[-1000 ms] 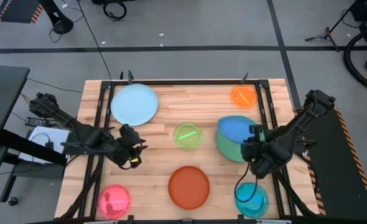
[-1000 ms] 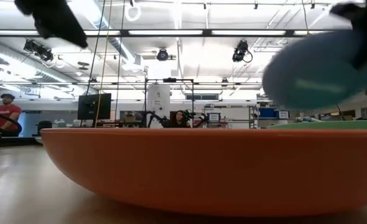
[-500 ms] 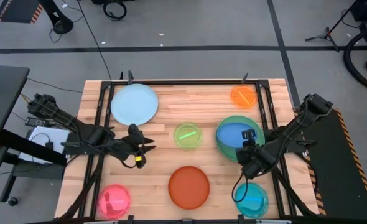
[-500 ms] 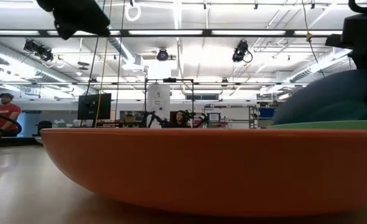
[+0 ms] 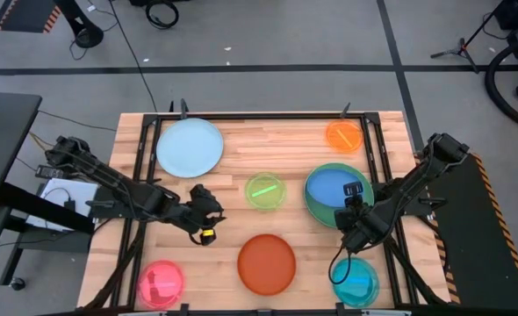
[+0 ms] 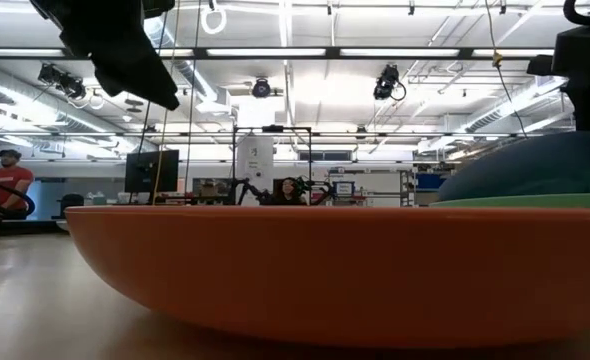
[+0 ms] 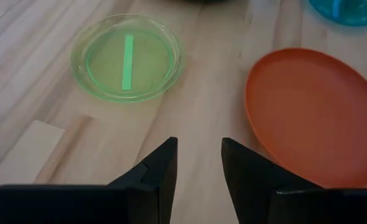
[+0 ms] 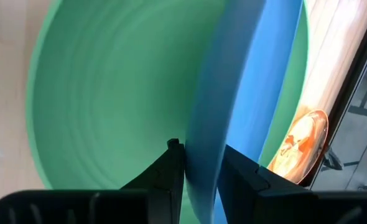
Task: Stack plastic plates
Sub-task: Stack the large dark blue plate on the large light green plate
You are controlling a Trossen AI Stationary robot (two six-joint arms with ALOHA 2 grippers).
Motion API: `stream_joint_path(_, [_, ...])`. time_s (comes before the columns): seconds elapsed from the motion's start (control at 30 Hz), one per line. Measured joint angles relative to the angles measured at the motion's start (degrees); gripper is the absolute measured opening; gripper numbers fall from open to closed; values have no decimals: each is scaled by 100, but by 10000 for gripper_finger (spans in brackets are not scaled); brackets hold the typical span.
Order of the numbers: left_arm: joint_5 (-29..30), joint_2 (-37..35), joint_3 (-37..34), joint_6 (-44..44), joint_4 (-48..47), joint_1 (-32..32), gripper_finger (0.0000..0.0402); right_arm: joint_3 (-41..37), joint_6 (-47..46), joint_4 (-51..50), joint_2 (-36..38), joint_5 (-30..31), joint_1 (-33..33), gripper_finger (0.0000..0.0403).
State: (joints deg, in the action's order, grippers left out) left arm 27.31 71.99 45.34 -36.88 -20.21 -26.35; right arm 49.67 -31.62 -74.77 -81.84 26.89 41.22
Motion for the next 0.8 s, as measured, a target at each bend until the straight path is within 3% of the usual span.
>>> stream_joint_path(0.8, [-68, 1, 0, -157, 269, 15, 133, 2, -149, -817, 2, -148, -7, 99])
